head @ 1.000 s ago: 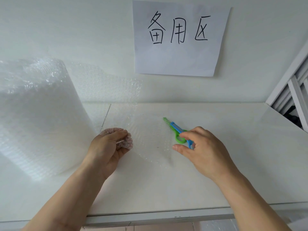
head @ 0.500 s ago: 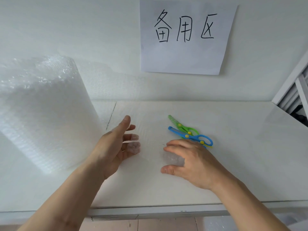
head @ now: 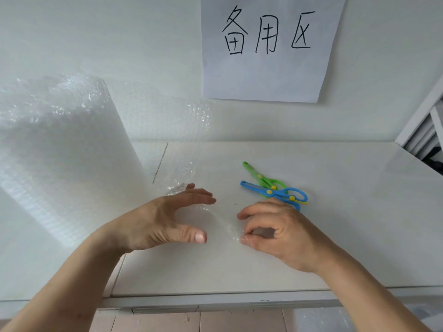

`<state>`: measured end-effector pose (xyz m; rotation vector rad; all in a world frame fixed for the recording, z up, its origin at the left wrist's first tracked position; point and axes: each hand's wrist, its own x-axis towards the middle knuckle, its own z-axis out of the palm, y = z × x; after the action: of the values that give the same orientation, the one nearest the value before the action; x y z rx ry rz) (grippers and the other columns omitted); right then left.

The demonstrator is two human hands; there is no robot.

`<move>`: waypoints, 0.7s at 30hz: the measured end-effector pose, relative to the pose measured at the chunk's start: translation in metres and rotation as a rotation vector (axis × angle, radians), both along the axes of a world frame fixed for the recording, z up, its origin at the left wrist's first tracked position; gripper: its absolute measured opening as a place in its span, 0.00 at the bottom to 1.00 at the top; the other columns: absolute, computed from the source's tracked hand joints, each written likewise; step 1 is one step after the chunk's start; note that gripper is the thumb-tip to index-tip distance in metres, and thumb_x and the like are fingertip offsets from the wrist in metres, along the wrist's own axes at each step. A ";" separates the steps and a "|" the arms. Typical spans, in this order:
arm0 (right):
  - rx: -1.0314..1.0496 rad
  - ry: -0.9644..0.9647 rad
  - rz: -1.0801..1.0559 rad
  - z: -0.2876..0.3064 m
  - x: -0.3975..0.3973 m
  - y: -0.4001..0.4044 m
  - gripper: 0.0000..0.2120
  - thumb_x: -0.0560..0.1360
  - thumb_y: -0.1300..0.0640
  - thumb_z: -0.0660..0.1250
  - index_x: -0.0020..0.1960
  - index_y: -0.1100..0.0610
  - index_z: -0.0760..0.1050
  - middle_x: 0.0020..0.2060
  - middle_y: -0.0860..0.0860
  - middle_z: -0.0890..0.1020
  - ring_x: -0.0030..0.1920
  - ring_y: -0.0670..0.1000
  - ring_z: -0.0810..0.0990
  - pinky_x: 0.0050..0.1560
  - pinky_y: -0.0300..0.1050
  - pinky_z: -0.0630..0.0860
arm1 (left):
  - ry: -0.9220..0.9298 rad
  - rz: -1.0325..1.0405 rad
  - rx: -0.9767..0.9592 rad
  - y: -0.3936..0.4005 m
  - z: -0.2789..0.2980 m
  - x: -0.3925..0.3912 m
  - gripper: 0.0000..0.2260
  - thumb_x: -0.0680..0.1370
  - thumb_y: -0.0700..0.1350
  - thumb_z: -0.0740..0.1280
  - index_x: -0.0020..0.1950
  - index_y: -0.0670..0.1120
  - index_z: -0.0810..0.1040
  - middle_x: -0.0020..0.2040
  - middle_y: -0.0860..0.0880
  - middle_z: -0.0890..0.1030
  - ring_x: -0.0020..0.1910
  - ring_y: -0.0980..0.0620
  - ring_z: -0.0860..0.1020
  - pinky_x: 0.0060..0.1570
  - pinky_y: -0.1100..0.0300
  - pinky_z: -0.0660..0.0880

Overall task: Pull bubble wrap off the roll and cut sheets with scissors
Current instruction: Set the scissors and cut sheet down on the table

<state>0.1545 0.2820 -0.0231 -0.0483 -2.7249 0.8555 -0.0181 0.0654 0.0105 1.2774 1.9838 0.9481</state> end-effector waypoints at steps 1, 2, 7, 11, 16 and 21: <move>-0.056 -0.017 0.010 0.001 0.002 0.000 0.13 0.70 0.39 0.67 0.42 0.47 0.82 0.53 0.35 0.81 0.57 0.39 0.75 0.58 0.33 0.69 | 0.050 -0.010 -0.016 0.000 -0.003 -0.002 0.34 0.59 0.71 0.74 0.64 0.70 0.73 0.69 0.72 0.68 0.73 0.73 0.50 0.72 0.61 0.50; -0.106 -0.035 0.017 0.002 0.003 0.000 0.12 0.69 0.39 0.67 0.42 0.47 0.81 0.53 0.34 0.81 0.58 0.40 0.76 0.58 0.32 0.69 | 0.091 -0.009 -0.031 0.000 -0.005 -0.003 0.34 0.59 0.70 0.74 0.64 0.70 0.73 0.68 0.73 0.68 0.73 0.74 0.49 0.71 0.62 0.49; -0.301 -0.136 0.030 0.010 0.014 0.002 0.10 0.67 0.40 0.70 0.41 0.45 0.81 0.53 0.34 0.81 0.59 0.40 0.77 0.60 0.37 0.70 | 0.037 0.044 0.003 0.003 -0.012 -0.001 0.21 0.64 0.66 0.74 0.54 0.60 0.83 0.59 0.65 0.80 0.70 0.72 0.60 0.69 0.67 0.60; -0.321 -0.107 0.011 0.015 0.020 0.003 0.18 0.69 0.34 0.65 0.47 0.45 0.82 0.57 0.35 0.80 0.62 0.39 0.76 0.62 0.40 0.72 | -0.066 0.070 0.092 0.003 -0.011 0.009 0.07 0.70 0.53 0.74 0.43 0.51 0.86 0.50 0.53 0.83 0.63 0.64 0.73 0.58 0.72 0.66; -0.258 -0.087 0.042 0.017 0.021 0.004 0.36 0.69 0.23 0.49 0.56 0.47 0.81 0.56 0.36 0.81 0.62 0.37 0.75 0.63 0.33 0.68 | -0.145 0.077 0.166 -0.002 -0.005 0.013 0.05 0.73 0.44 0.73 0.42 0.42 0.84 0.43 0.49 0.82 0.45 0.55 0.79 0.49 0.66 0.71; -0.390 -0.082 -0.030 0.015 0.029 0.009 0.44 0.69 0.21 0.47 0.56 0.56 0.82 0.53 0.46 0.83 0.59 0.42 0.78 0.60 0.34 0.70 | -0.161 0.175 0.241 -0.002 -0.007 0.020 0.07 0.73 0.48 0.72 0.39 0.45 0.83 0.39 0.52 0.80 0.40 0.56 0.77 0.44 0.66 0.72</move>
<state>0.1837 0.2910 -0.0081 -0.2063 -2.5791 1.3903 0.0018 0.0637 0.0036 1.1226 1.9221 1.3661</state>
